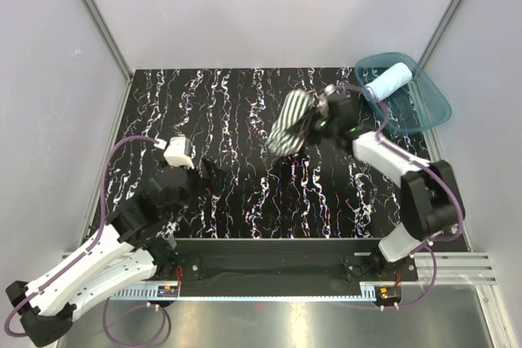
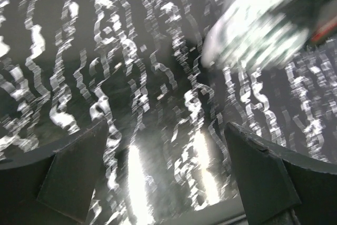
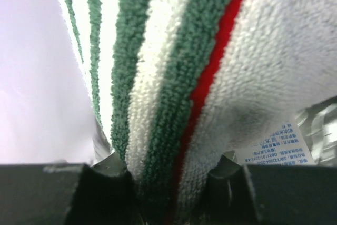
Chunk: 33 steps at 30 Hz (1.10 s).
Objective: Roll the towels
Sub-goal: Place the rolled towel into the container
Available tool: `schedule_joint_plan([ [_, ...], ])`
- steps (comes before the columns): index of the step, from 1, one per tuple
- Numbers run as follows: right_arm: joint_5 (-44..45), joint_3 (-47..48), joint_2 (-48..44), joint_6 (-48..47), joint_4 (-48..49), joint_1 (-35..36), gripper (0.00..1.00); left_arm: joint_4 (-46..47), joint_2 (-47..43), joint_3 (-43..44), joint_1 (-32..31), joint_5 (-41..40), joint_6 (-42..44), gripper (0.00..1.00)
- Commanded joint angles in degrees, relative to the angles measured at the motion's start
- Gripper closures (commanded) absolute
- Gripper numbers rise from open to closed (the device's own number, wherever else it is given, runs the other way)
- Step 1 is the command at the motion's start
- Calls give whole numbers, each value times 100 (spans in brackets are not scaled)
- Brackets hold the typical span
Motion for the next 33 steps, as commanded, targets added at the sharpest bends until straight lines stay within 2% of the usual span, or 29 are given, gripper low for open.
schedule_joint_plan([
  [1,-83,754,-615,-499,-737,-938,85,-1021,-86,468,23,-408,-40,1],
  [2,-136,947,-625,-517,-808,-1479,84,-1318,-69,678,23,-444,3,1],
  [5,-391,1298,-528,-500,-906,-2256,83,-1741,-60,943,23,-698,187,1],
  [6,-461,1378,-371,-430,-888,-2737,83,-1795,-68,1031,23,-734,301,1],
  [9,-769,1572,41,-88,-512,-3451,82,-1822,-209,962,23,-936,635,1],
  [12,-761,1757,472,106,42,-3795,82,-1639,-577,856,23,-840,662,1],
  [15,-576,1985,911,133,201,-3972,82,-1559,-692,759,23,-874,688,1],
  [18,-479,2082,1385,291,850,-4183,82,-1559,-631,742,14,-840,706,1],
  [24,-689,2653,2309,160,1219,-4490,82,-1524,-350,751,14,-717,750,1],
  [29,-830,2812,2750,11,1599,-4719,82,-1506,-297,733,14,-734,750,1],
  [33,-1147,2768,3110,72,2345,-4851,82,-1506,-279,724,14,-769,750,1],
])
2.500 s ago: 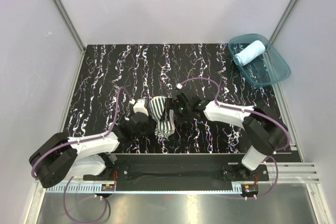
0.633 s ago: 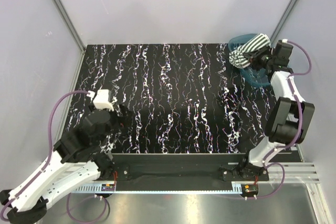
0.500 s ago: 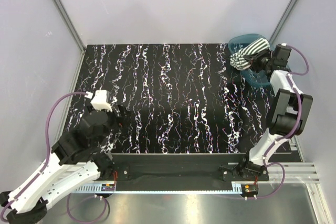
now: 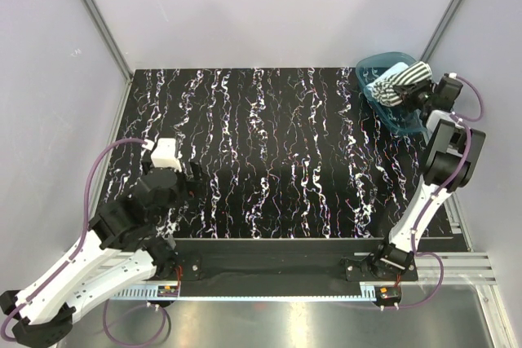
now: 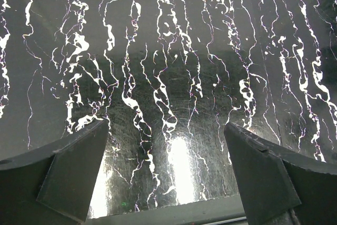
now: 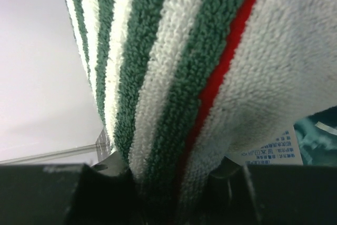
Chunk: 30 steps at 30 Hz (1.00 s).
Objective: Roll the towels
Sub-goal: Place the rolled towel into the container
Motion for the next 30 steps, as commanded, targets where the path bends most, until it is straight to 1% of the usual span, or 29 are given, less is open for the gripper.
schedule_joint_plan([
  [1,-251,248,223,-105,1026,-163,82,188,33,-36,10,-44,114,1],
  [4,-392,213,294,27,1430,-286,82,170,130,-19,10,-35,114,1],
  [6,-252,195,180,-78,1440,-295,82,179,183,-19,10,-26,123,1],
  [10,-532,327,452,-44,1413,-295,82,188,227,-19,10,-26,123,1],
  [14,-594,-24,645,114,1703,-295,82,179,209,-10,10,-52,114,1],
  [16,-585,-139,716,132,1642,-295,81,171,192,-10,10,-61,114,1],
  [18,-550,-34,856,88,1204,-295,77,179,157,-19,10,-61,123,1],
  [19,-533,2,891,45,1054,-286,70,179,148,-19,10,-61,123,1],
  [20,-480,45,961,18,670,-303,67,179,156,-10,10,-61,123,1],
  [21,-384,107,971,-17,501,-312,61,179,139,-10,10,-61,132,1],
  [22,-331,125,988,-69,343,-312,50,179,139,-10,10,-61,132,1],
  [24,-172,134,997,-96,-62,-339,42,179,130,-19,10,-61,132,1],
  [25,-155,142,1006,-114,-159,-356,33,179,113,-10,10,-61,132,1],
  [28,-85,204,945,-297,-554,-374,22,179,51,-10,10,-61,132,1],
  [30,21,239,874,-412,-888,-383,6,179,33,-19,10,-79,132,1],
])
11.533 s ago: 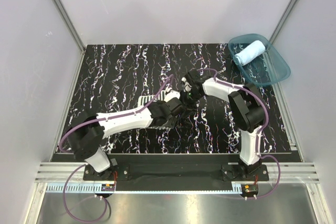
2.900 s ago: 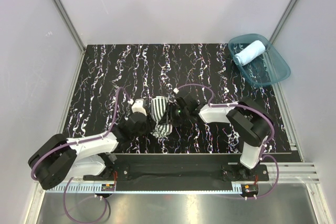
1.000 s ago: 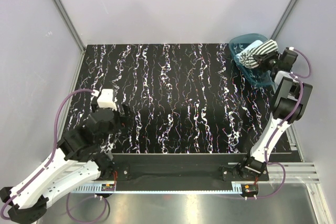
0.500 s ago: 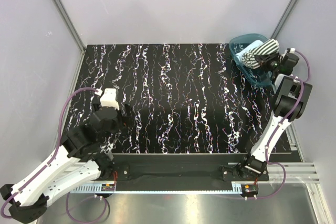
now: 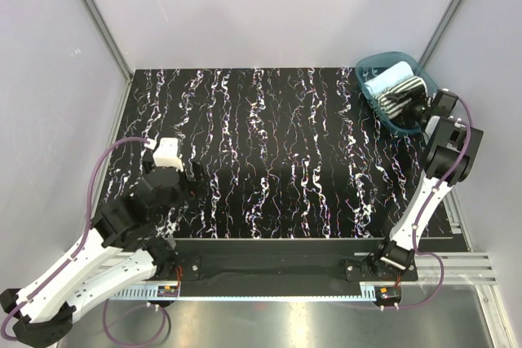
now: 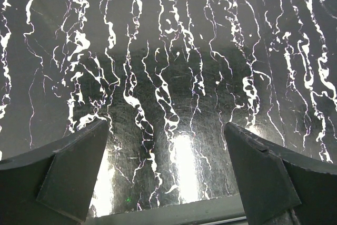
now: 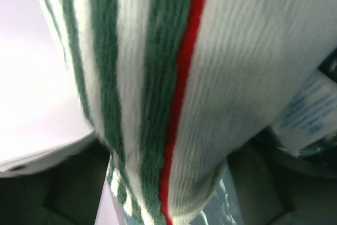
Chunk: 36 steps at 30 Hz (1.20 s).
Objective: Roll the towels
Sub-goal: Place the rolled towel into the container
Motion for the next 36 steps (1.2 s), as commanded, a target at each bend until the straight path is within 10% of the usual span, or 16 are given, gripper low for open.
schedule_joint_plan([
  [1,482,141,-120,-528,-1044,-118,3,184,-122,-10,10,-70,99,1],
  [36,2724,1319,-1579,-1944,-5458,-188,0,166,-333,-19,10,-88,99,1],
])
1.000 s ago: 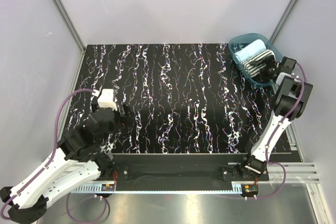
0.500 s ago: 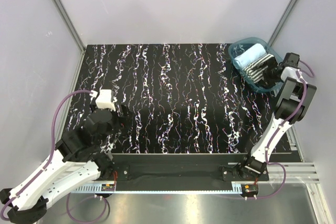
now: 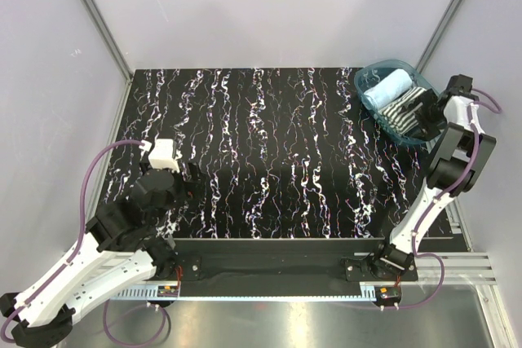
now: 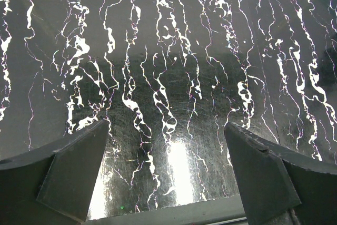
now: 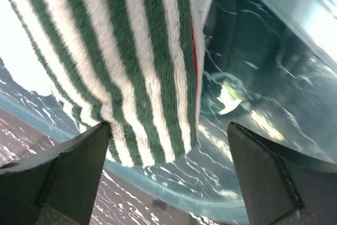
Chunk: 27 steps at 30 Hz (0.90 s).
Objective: Roll the towels
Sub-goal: Place the rolled towel into the container
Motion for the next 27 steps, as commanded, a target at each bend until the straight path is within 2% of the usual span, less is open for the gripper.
schedule_joint_plan([
  [1,518,132,-604,-170,-384,-112,0,164,-79,-17,10,-83,88,1],
  [14,36,475,-1106,-152,-631,-103,0,146,-97,-17,10,-145,70,1],
  [21,-939,-139,-2316,-415,158,-59,0,146,-53,-17,10,-145,62,1],
  [25,-1493,-973,-3188,-372,906,204,0,129,-44,-8,10,-223,44,1],
  [27,-1529,-1142,-3617,-433,1109,572,1,120,-62,-17,10,-241,26,1],
])
